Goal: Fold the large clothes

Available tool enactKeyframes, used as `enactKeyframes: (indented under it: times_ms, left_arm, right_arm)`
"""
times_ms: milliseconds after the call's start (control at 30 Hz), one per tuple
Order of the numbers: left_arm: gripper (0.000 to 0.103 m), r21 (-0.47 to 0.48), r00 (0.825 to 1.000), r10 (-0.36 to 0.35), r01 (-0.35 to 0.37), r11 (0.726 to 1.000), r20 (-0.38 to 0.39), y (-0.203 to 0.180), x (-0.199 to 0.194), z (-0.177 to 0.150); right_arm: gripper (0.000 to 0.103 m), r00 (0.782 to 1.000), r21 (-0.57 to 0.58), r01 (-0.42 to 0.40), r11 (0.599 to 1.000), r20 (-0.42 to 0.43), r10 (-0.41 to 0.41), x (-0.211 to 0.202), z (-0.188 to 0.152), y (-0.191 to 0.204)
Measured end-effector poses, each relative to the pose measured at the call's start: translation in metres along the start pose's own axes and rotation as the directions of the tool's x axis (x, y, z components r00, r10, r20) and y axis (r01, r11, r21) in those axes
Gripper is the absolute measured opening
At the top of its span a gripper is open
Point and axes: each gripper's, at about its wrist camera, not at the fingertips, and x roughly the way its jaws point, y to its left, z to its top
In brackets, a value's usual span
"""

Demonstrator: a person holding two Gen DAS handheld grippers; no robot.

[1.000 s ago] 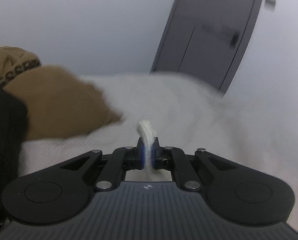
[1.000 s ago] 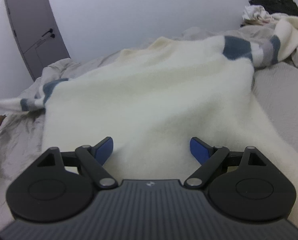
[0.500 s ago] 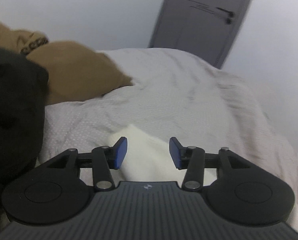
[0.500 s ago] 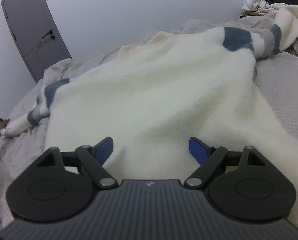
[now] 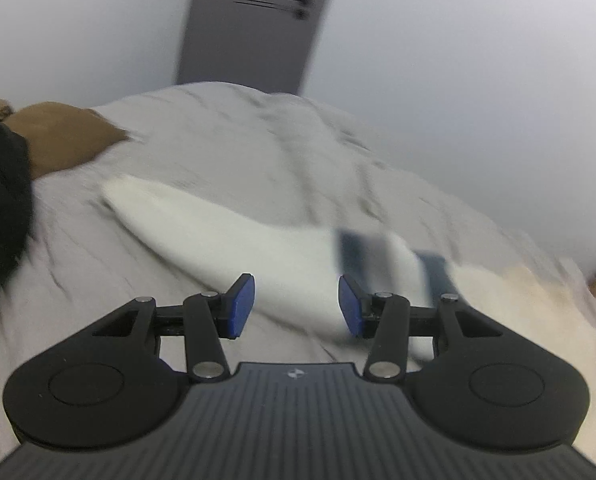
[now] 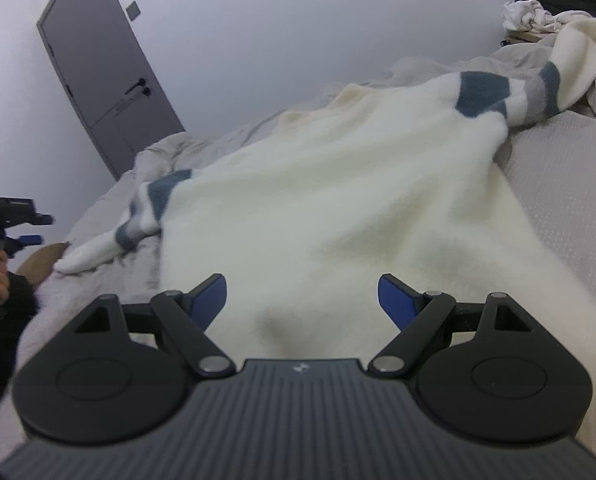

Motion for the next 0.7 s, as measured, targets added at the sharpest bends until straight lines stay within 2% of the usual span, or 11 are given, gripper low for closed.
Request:
enactKeyframes:
  times_ms: [167,333,533,700]
  left_arm:
    - [0.052,0.072,0.995,-0.091,0.094,0.993,-0.033,-0.053,-0.034,-0.052]
    - [0.052,0.051,0.975,-0.208,0.213,0.976,-0.082,-0.088,-0.064,-0.100]
    - [0.052,-0.069,0.919,-0.343,0.336,0.939,-0.196,-0.121,-0.105,-0.164]
    - [0.052,-0.198,0.865,-0.424,0.381,0.903,-0.268,-0.116,-0.110,-0.203]
  right_arm:
    - [0.084,0.999,-0.036,-0.053,0.998,-0.005,0.053,-0.018,-0.005,0.011]
    - [0.084,0.994,-0.097,-0.103,0.990,-0.036,0.100,-0.041,-0.019,0.020]
    - [0.084,0.985,-0.104,-0.146,0.984,-0.111,0.135,-0.055,-0.029,0.023]
    - [0.082,0.977,-0.142,-0.149,0.979,-0.171,0.124,-0.055,-0.038,0.031]
